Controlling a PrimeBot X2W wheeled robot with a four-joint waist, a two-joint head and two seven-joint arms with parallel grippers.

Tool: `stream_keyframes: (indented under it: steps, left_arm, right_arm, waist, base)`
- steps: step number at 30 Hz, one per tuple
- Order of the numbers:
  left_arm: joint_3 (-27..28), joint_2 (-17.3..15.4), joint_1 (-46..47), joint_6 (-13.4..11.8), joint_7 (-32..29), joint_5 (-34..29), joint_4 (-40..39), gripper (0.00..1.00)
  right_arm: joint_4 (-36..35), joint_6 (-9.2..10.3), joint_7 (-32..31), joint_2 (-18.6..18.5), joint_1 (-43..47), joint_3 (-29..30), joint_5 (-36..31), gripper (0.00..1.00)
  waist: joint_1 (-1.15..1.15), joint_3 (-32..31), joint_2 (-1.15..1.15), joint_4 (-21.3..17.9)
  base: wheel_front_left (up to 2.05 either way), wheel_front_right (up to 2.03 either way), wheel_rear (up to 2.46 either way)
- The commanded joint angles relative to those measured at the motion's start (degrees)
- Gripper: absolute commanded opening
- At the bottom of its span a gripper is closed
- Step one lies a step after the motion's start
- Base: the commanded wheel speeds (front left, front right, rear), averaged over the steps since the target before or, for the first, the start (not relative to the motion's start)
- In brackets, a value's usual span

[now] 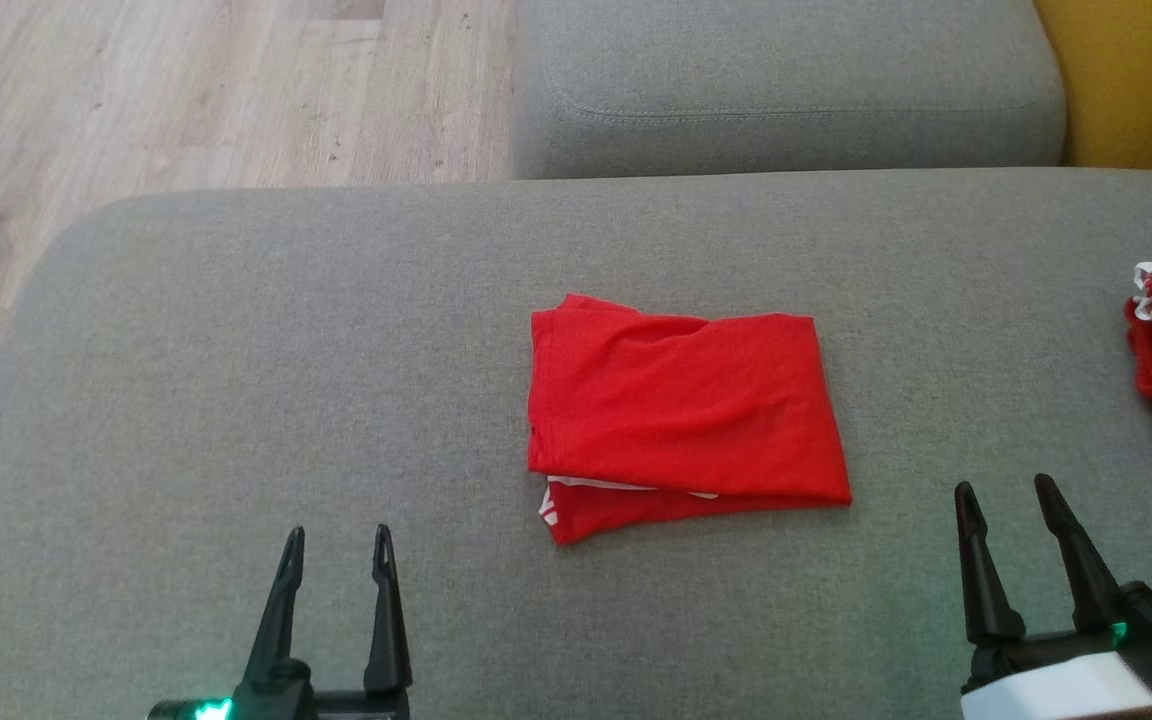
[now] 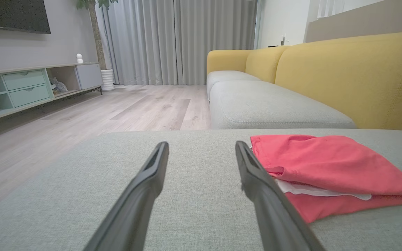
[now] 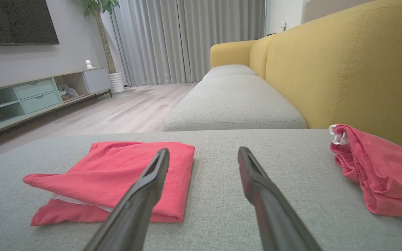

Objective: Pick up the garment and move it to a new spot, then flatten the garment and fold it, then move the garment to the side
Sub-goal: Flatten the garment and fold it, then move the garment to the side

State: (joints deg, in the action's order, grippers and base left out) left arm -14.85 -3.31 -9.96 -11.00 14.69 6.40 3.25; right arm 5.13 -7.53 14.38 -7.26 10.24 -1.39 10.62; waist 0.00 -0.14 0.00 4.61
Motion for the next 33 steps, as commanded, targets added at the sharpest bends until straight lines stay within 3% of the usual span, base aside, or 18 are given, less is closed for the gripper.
stream_keyframes:
  steps: [1,14,21,24,33]
  left_arm:
    - [2.01,0.36,1.25,0.25,0.3,-0.68,-1.59,1.0]
    - [2.07,0.41,1.31,0.9,0.3,-1.49,-0.96,1.0]
    - [1.21,0.42,1.54,4.2,0.3,-0.1,-1.82,1.0]
    - [0.6,0.42,2.5,5.14,0.3,0.08,-3.32,1.0]
    - [-1.04,0.43,5.08,4.73,0.3,-0.84,-4.59,1.0]
  right_arm:
    - [-1.73,0.04,0.62,-0.45,-1.39,-1.04,-0.33,1.0]
    - [-1.58,0.04,0.62,-0.24,-0.55,-1.18,-1.17,1.0]
    - [-0.45,0.04,0.62,-0.39,-0.71,-0.89,-1.6,1.0]
    - [2.1,0.04,0.62,-0.35,-2.67,-0.51,-0.97,1.0]
    - [14.33,0.04,-0.37,-0.39,-13.27,0.13,2.68,1.0]
  waist:
    - [0.0,0.03,0.0,0.0]
    - [0.0,-0.15,0.0,-0.02]
    - [0.0,0.68,0.0,0.68]
    - [0.0,2.91,0.0,1.51]
    - [0.0,7.92,0.0,3.52]
  base:
    - [0.0,0.0,0.0]
    - [0.0,0.0,0.0]
    - [0.0,0.0,0.0]
    - [0.0,0.0,0.0]
    - [0.0,0.0,0.0]
